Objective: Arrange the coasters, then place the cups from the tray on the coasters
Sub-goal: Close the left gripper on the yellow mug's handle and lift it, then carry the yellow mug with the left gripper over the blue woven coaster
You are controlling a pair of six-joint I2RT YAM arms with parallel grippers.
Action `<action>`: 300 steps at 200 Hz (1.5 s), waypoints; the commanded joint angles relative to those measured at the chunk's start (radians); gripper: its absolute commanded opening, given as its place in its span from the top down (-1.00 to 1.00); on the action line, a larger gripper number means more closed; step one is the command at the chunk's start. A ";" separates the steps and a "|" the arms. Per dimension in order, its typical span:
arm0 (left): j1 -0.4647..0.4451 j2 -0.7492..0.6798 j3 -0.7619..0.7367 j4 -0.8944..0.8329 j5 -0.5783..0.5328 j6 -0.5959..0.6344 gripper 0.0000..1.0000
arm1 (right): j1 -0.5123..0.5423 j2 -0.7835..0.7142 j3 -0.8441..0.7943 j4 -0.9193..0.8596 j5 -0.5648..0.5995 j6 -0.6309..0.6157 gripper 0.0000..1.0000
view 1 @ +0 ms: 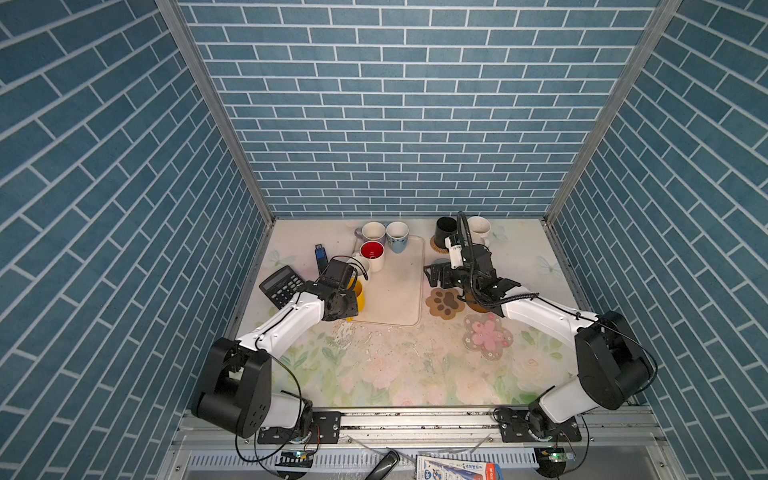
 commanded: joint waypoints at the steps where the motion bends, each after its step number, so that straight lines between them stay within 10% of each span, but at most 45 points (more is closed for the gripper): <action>1: -0.003 0.020 0.003 0.013 -0.018 0.010 0.03 | 0.002 0.014 -0.015 -0.002 0.003 0.009 -0.98; 131: -0.016 -0.019 0.050 -0.039 -0.045 0.033 1.00 | 0.002 0.022 -0.007 -0.006 -0.010 0.018 -0.99; 300: -0.291 0.140 0.546 -0.242 -0.180 0.132 1.00 | -0.159 -0.238 -0.191 -0.086 -0.142 0.173 -0.98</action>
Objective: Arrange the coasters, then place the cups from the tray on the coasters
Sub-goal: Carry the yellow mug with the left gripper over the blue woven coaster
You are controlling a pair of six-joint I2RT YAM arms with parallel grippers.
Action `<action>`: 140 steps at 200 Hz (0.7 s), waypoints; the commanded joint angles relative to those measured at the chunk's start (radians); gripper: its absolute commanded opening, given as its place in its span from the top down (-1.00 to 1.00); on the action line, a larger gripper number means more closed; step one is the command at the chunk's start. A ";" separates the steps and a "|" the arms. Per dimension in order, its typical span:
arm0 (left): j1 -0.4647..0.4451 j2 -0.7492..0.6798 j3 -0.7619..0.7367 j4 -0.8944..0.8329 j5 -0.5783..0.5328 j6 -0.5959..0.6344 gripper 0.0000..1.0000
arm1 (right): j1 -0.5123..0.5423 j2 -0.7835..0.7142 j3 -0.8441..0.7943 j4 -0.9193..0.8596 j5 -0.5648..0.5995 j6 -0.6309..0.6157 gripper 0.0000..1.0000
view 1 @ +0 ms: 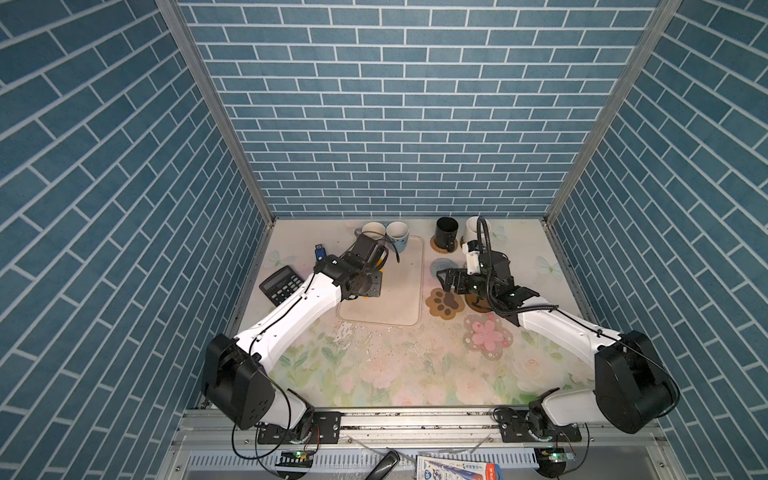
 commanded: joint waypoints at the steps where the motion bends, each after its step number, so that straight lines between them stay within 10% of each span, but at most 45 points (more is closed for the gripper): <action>1: -0.041 0.058 0.089 0.012 -0.041 0.029 1.00 | -0.046 -0.071 -0.044 -0.030 -0.050 0.054 -0.98; 140: -0.154 0.606 0.668 0.040 0.057 0.158 1.00 | -0.167 -0.172 -0.104 -0.229 0.055 0.086 -0.98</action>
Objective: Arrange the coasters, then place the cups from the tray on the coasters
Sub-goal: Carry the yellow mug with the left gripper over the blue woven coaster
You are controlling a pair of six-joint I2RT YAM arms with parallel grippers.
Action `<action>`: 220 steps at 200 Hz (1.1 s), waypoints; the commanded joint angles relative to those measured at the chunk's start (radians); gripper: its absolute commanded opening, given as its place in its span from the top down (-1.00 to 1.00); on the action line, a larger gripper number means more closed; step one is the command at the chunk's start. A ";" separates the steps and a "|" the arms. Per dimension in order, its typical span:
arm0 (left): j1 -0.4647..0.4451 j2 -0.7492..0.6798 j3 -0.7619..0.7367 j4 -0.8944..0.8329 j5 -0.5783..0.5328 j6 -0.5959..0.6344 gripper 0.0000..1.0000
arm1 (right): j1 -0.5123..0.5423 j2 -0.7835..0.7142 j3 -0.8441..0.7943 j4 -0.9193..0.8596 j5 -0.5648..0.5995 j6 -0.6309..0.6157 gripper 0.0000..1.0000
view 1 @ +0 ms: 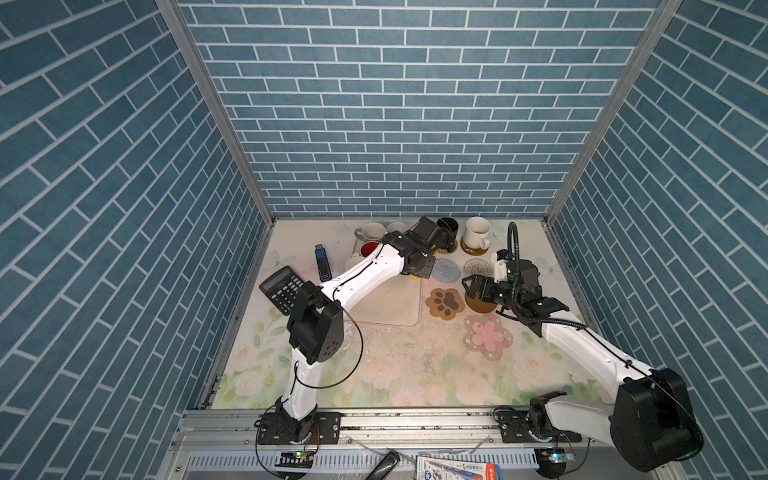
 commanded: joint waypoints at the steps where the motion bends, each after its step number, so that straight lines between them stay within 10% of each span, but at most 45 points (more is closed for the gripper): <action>1: -0.020 0.036 0.085 0.048 0.021 0.040 1.00 | -0.017 -0.011 -0.027 -0.047 0.071 0.054 -0.98; 220: -0.023 0.276 0.213 0.301 0.101 0.093 1.00 | -0.023 0.020 -0.079 0.053 0.088 0.068 -0.98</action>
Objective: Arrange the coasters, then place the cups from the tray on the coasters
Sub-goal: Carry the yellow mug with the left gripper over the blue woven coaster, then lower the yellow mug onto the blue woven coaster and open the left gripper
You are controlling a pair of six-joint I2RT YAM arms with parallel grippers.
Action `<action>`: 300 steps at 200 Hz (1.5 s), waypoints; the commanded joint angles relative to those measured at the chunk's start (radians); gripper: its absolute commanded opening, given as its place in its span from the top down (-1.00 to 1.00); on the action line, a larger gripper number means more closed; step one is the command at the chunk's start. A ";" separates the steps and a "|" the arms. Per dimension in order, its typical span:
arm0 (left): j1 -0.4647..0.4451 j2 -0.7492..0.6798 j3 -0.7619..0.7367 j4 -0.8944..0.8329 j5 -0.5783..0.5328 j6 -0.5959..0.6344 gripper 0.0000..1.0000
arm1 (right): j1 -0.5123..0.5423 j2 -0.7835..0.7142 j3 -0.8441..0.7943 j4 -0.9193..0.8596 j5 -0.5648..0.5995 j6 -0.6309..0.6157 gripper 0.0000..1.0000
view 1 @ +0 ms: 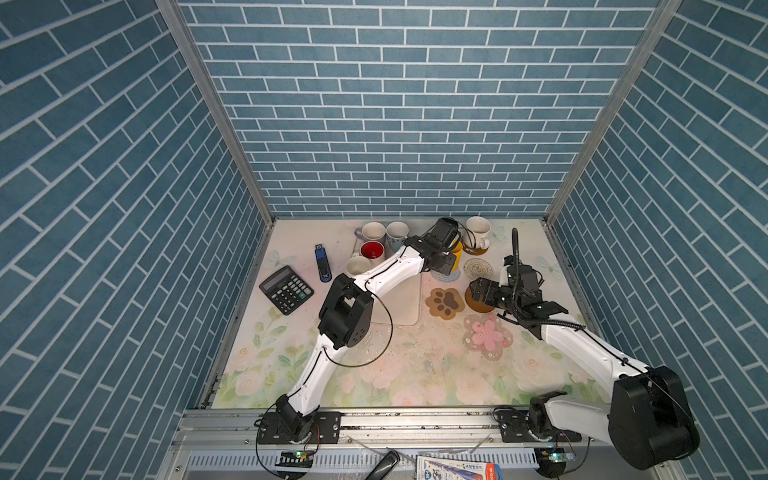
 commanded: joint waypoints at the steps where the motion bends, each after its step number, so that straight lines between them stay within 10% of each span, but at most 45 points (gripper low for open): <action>1: -0.003 0.021 0.051 0.066 -0.002 0.012 1.00 | -0.002 0.009 -0.023 0.020 0.002 0.028 -0.98; 121: -0.003 0.048 -0.001 0.106 -0.013 0.000 1.00 | -0.002 -0.001 -0.030 0.029 -0.004 0.023 -0.98; 300: -0.004 -0.381 -0.417 0.269 -0.144 -0.024 -0.97 | 0.005 -0.092 0.120 -0.220 -0.103 -0.106 -0.92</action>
